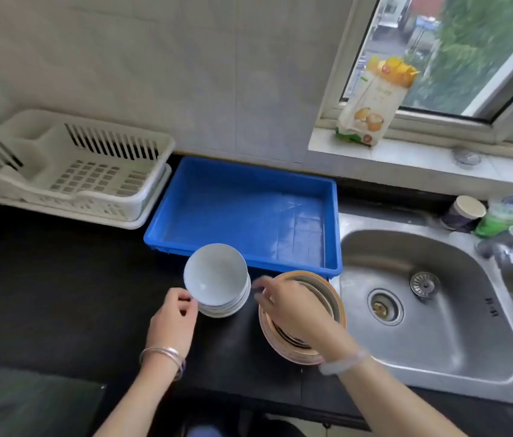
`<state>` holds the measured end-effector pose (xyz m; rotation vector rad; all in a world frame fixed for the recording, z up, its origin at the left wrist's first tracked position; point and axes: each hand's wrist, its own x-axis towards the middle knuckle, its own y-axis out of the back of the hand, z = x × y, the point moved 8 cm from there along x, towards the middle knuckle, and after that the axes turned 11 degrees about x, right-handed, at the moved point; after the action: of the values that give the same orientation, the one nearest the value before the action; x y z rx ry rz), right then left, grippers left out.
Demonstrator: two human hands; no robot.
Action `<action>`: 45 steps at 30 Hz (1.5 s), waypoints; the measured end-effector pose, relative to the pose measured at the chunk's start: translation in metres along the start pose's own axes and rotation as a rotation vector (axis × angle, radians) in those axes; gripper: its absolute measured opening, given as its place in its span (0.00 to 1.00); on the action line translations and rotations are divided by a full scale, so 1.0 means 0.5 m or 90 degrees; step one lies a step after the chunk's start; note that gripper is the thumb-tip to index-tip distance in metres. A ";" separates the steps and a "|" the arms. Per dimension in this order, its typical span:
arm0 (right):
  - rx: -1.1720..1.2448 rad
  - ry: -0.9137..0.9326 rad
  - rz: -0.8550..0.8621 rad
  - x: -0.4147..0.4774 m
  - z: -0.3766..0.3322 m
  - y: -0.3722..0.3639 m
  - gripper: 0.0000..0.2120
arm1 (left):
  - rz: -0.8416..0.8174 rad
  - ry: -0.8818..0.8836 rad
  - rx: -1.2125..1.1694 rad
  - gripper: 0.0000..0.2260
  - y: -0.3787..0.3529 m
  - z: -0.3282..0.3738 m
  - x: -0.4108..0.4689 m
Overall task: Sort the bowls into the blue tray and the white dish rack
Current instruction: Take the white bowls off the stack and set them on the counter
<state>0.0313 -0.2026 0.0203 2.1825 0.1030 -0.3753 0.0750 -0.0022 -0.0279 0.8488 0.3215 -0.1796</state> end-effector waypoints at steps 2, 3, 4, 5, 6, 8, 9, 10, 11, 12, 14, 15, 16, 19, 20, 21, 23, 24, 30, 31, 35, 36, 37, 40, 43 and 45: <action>0.002 -0.039 0.045 0.049 -0.005 0.002 0.16 | 0.017 0.015 -0.012 0.08 0.004 0.007 0.015; 0.006 -0.053 0.061 0.074 -0.007 -0.002 0.17 | 0.012 0.017 -0.019 0.13 0.002 0.010 0.023; 0.005 -0.071 0.071 0.092 -0.014 -0.004 0.17 | 0.006 0.026 -0.036 0.16 0.001 0.010 0.031; 0.016 -0.082 0.081 0.108 -0.014 -0.008 0.17 | -0.004 0.029 -0.058 0.18 -0.005 0.009 0.039; 0.022 -0.090 0.086 0.119 -0.016 -0.011 0.17 | -0.015 0.035 -0.080 0.19 -0.010 0.008 0.043; 0.011 -0.087 0.098 0.137 -0.015 -0.015 0.14 | -0.034 0.051 -0.107 0.19 -0.016 0.002 0.050; 0.002 -0.082 0.103 0.144 -0.019 -0.016 0.11 | -0.034 0.057 -0.117 0.18 -0.019 -0.003 0.055; -0.010 -0.082 0.107 0.150 -0.021 -0.018 0.07 | -0.033 0.064 -0.131 0.18 -0.019 -0.008 0.059; -0.019 -0.081 0.106 0.155 -0.023 -0.021 0.04 | -0.030 0.068 -0.149 0.17 -0.020 -0.012 0.064; -0.031 -0.076 0.102 0.160 -0.025 -0.024 0.04 | -0.029 0.073 -0.163 0.16 -0.019 -0.014 0.067; -0.047 -0.064 0.092 0.164 -0.029 -0.027 0.05 | -0.027 0.081 -0.190 0.14 -0.019 -0.020 0.074; -0.045 -0.057 0.091 0.164 -0.031 -0.026 0.05 | -0.027 0.085 -0.204 0.13 -0.020 -0.023 0.078; -0.037 -0.054 0.090 0.164 -0.031 -0.024 0.05 | -0.025 0.090 -0.215 0.13 -0.019 -0.025 0.081; -0.001 -0.057 0.105 0.152 -0.027 -0.005 0.05 | -0.028 0.087 -0.192 0.11 -0.020 -0.027 0.090; 0.019 -0.061 0.115 0.147 -0.024 0.006 0.05 | -0.033 0.084 -0.173 0.11 -0.019 -0.024 0.092; 0.037 -0.064 0.126 0.141 -0.020 0.016 0.05 | -0.036 0.080 -0.152 0.11 -0.019 -0.021 0.095; 0.067 -0.064 0.145 0.132 -0.014 0.035 0.06 | -0.038 0.059 -0.088 0.12 -0.017 -0.007 0.101; 0.079 -0.065 0.151 0.127 -0.012 0.042 0.06 | -0.034 0.045 -0.048 0.12 -0.016 0.002 0.103; 0.197 -0.079 0.172 0.104 0.006 0.059 0.07 | 0.063 -0.013 0.045 0.14 0.000 0.038 0.100; 0.224 -0.081 0.174 0.099 0.010 0.061 0.07 | 0.068 -0.016 0.050 0.14 0.002 0.042 0.098; 0.295 -0.094 0.172 0.089 0.031 0.068 0.07 | 0.089 0.004 0.034 0.12 0.013 0.056 0.095; 0.306 -0.090 0.170 0.090 0.032 0.070 0.08 | 0.098 0.007 0.029 0.12 0.018 0.057 0.094; 0.314 -0.085 0.172 0.092 0.032 0.073 0.10 | 0.105 0.005 0.025 0.12 0.023 0.059 0.093; 0.318 -0.066 0.179 0.097 0.021 0.088 0.12 | 0.109 0.009 -0.005 0.11 0.044 0.058 0.096; 0.330 -0.046 0.176 0.106 -0.014 0.092 0.12 | 0.107 0.030 -0.074 0.13 0.079 0.036 0.108; 0.336 -0.028 0.176 0.119 -0.047 0.096 0.11 | 0.114 0.036 -0.114 0.13 0.110 0.019 0.122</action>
<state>0.1033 -0.2162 0.0524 2.6587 -0.3583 -0.3154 0.1497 0.0247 -0.0046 0.7015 0.3072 0.0397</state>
